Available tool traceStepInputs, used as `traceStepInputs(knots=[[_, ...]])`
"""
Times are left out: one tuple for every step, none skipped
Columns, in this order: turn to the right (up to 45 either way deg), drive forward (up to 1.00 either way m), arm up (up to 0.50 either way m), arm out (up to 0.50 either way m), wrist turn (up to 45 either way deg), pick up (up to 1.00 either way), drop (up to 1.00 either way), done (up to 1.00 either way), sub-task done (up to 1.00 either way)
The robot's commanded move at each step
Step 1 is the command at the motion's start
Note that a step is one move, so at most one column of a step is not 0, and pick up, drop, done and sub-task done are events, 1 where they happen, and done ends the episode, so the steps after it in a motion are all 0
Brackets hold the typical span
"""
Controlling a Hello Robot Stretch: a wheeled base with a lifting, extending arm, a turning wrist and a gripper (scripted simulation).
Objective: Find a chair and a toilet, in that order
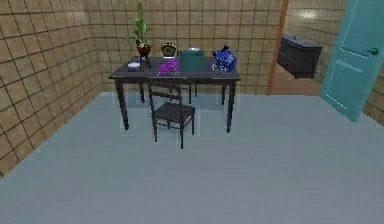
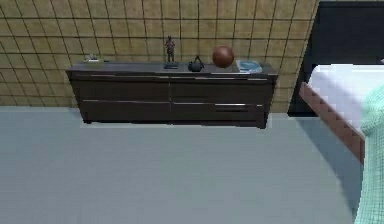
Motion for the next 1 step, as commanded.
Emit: traceStepInputs(knots=[[3.0,0.0,0.0,0.0,0.0,0.0,0.0,0.0,0.0]])
